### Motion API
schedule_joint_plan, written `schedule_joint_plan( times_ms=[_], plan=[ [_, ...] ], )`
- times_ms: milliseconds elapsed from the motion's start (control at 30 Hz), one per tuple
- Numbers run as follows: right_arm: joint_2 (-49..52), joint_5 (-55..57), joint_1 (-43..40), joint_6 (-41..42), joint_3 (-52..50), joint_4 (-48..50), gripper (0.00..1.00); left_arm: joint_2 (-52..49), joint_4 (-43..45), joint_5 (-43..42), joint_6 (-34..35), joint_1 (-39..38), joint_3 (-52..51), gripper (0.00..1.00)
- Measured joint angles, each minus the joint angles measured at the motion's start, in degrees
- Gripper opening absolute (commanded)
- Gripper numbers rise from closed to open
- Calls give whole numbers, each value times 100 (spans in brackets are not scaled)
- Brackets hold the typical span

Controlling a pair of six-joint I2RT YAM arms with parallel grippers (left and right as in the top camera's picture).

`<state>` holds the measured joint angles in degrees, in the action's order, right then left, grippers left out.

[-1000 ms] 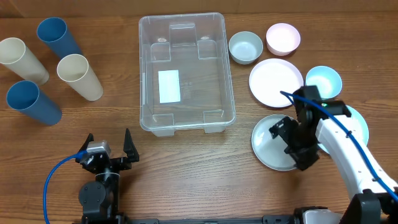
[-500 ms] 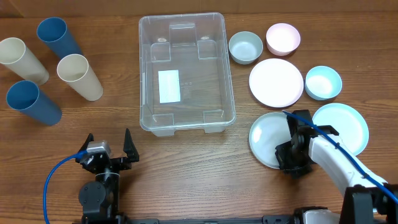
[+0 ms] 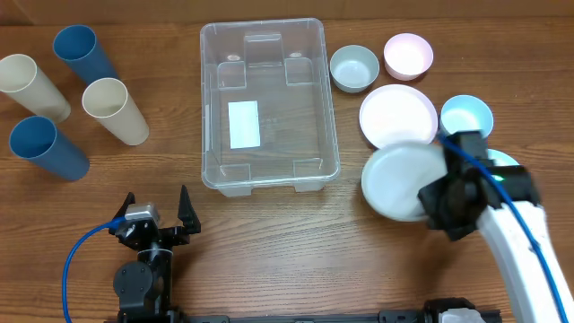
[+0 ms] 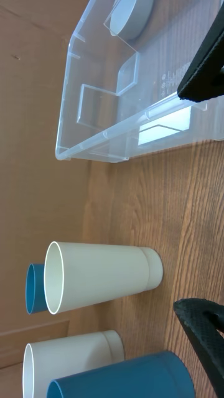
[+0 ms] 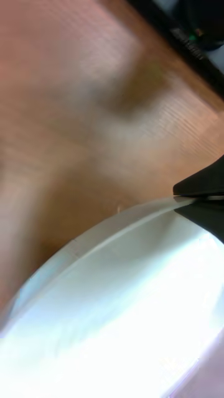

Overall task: Pack container
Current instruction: 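Lift the white plate with the right gripper and lower it into the bin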

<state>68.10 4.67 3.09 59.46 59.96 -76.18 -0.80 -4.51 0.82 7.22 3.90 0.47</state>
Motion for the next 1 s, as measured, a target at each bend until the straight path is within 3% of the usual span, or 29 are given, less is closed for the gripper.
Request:
schedule_joint_plan(
  times_ms=[133,233,433,667,1000],
  plan=[
    [-492,175,0,-1008,1211,341,4,0,0,0,0,0,0,100],
    [-463,-142,153,-1659,1381,1637,4,0,0,0,0,0,0,100],
    [918,-623,1307,-1945,1451,3976,4,4,-2,-2,0,0,0,100],
    [2782,-833,2363,-1991,1451,4559,4,4,0,-2,0,0,0,100],
    [3512,-719,3077,-2142,1451,4413,4,4,0,0,0,0,0,100]
  ],
)
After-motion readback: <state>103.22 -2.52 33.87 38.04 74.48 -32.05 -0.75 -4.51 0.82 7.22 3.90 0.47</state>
